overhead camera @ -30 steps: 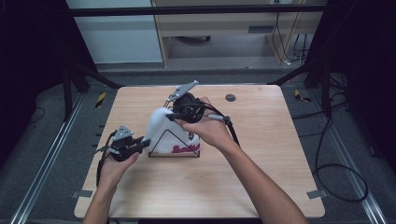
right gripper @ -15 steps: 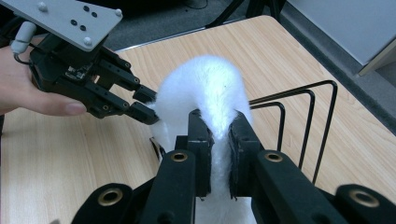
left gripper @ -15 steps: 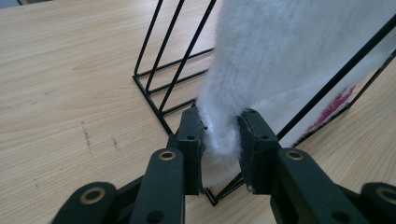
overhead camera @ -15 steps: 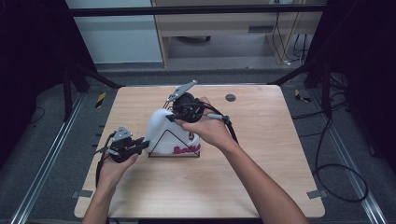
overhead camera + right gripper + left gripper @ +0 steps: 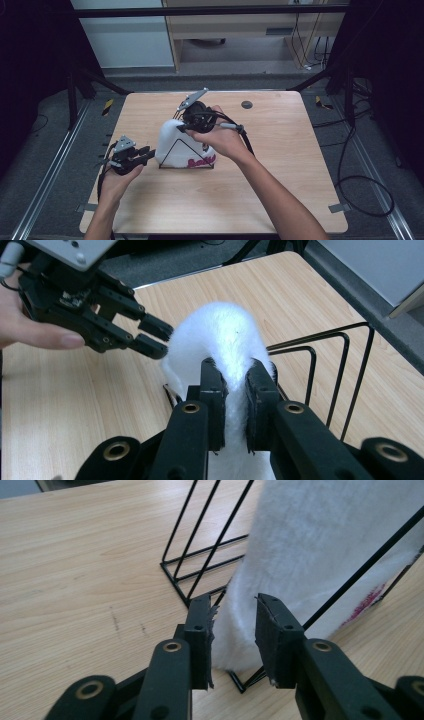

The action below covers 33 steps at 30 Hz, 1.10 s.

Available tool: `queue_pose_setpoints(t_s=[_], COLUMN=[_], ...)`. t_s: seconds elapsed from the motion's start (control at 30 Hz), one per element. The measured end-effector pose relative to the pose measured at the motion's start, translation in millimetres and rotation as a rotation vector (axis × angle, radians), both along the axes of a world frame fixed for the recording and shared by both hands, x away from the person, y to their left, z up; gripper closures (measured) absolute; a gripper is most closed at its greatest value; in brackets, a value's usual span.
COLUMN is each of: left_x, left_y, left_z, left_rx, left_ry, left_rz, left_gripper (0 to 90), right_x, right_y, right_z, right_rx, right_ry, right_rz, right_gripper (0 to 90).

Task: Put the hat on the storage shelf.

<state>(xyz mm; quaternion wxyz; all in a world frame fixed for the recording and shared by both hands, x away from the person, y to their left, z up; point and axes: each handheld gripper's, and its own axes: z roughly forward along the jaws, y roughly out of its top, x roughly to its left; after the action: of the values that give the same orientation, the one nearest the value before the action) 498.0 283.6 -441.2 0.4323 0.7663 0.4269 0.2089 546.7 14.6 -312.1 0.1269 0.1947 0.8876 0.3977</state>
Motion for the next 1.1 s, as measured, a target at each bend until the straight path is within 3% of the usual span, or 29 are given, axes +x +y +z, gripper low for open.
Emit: queue_pose_setpoints(t_s=[0.13, 0.17, 0.2, 0.27, 0.3, 0.37, 0.4, 0.43, 0.5, 0.53, 0.77, 0.93, 0.97, 1.1], left_x=[-3.8, -3.8, -4.9, -5.0, -4.6, -4.7, -4.7, -5.1, -6.2, -8.1, -17.3, -17.3, -17.0, -16.9], left_y=[5.7, 5.7, 8.8, 10.7, 13.8, 16.8, 16.8, 19.2, 20.6, 23.2, 33.7, 35.4, 34.2, 32.8], left_z=[4.8, 4.8, 6.2, 6.2, 5.9, 4.3, 4.3, 2.7, 2.0, 1.8, -2.0, -11.4, -15.8, -24.4], left_rx=[0.064, 0.064, 0.088, 0.096, 0.100, 0.100, 0.100, 0.112, 0.107, 0.107, 0.097, 0.101, 0.118, 0.149], left_ry=[-0.016, -0.016, -0.018, -0.009, 0.006, 0.020, 0.020, 0.033, 0.036, 0.039, 0.032, 0.057, 0.069, 0.085], left_rz=[0.060, 0.060, 0.082, 0.098, 0.115, 0.118, 0.118, 0.127, 0.128, 0.123, 0.118, 0.090, 0.079, 0.065], left_gripper=[53.2, 48.9, 44.1, 39.6, 27.6, 19.7, 15.8, 12.6, 11.6, 8.7, 5.7, 5.6, 5.6, 5.6], right_x=[0.2, 0.2, -1.1, -1.7, -4.2, -6.0, -6.0, -8.9, -9.9, -11.8, -20.0, -25.0, -26.6, -30.0], right_y=[-2.5, -2.5, -5.4, -6.9, -11.8, -16.7, -16.7, -23.6, -26.2, -34.5, -66.7, -87.4, -100.5, -121.7], right_z=[-0.9, -0.9, 0.6, 1.6, 5.4, 9.4, 9.4, 15.4, 17.7, 24.4, 39.5, 37.5, 33.5, 24.2], right_rx=[0.008, 0.008, 0.016, 0.021, 0.044, 0.066, 0.066, 0.085, 0.088, 0.097, 0.140, 0.148, 0.156, 0.152], right_ry=[0.009, 0.009, 0.007, 0.007, 0.009, 0.015, 0.015, -0.009, -0.018, -0.038, -0.096, -0.120, -0.119, -0.113], right_rz=[-0.008, -0.008, -0.021, -0.024, -0.039, -0.047, -0.047, -0.069, -0.075, -0.102, -0.182, -0.219, -0.234, -0.267], right_gripper=[72.7, 72.7, 63.8, 59.6, 50.4, 42.1, 42.1, 35.1, 33.0, 26.3, 10.7, 7.2, 6.8, 8.6])
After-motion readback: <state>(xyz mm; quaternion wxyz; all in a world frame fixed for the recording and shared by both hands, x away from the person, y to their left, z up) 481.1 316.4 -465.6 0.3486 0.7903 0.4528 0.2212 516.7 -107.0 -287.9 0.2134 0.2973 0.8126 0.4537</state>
